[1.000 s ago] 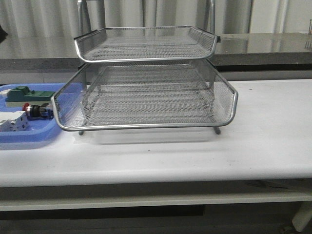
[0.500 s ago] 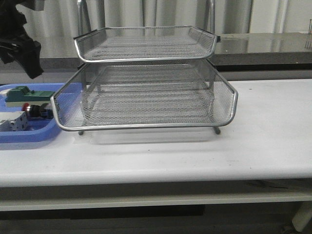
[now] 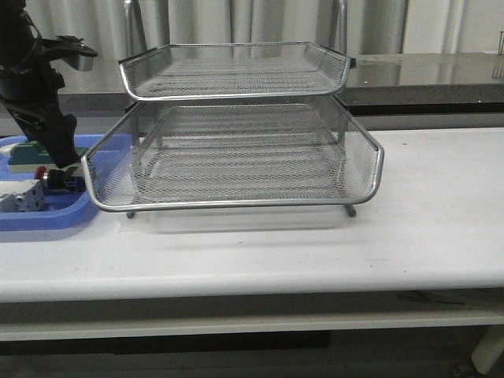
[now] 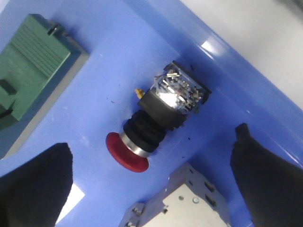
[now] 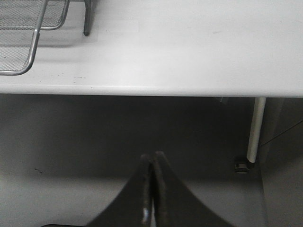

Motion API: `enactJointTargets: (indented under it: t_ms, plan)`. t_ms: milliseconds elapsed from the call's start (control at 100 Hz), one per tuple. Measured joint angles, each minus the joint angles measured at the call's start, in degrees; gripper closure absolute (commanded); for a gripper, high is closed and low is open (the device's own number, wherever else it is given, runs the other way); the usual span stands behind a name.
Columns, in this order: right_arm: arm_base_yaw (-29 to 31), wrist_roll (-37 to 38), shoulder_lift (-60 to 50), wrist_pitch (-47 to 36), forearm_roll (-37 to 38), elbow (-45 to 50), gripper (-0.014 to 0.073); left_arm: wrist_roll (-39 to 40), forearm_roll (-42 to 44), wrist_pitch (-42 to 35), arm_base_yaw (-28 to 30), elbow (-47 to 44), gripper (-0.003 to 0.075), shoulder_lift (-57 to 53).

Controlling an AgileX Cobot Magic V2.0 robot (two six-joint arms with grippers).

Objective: Place button on rack with both arms
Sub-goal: 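Lower the left gripper onto the red push button in the blue tray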

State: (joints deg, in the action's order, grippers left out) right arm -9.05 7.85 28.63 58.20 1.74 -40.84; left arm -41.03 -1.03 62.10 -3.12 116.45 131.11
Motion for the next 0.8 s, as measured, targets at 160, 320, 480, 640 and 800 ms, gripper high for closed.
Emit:
enactJointTargets:
  t_ms: [160,320,480,640,800]
  plan:
    - [0.0,0.0,0.0,0.0,0.0,0.0,0.0659,-1.11,0.0,-0.64,0.0,0.0,0.0083,1.77]
    - [0.0,0.0,0.0,0.0,0.0,0.0,0.0659,-1.96,0.0,-2.2,0.0,0.0,0.0083,2.89]
    - [0.0,0.0,0.0,0.0,0.0,0.0,0.0659,-3.29,0.0,-3.13,0.0,0.21,0.0083,4.09]
    - [0.0,0.0,0.0,0.0,0.0,0.0,0.0659,-4.53,0.0,-4.18,0.05,0.31,0.0083,5.04]
    - [0.0,0.0,0.0,0.0,0.0,0.0,0.0659,-6.47,0.0,-5.47,0.14,0.31,0.0083,5.49]
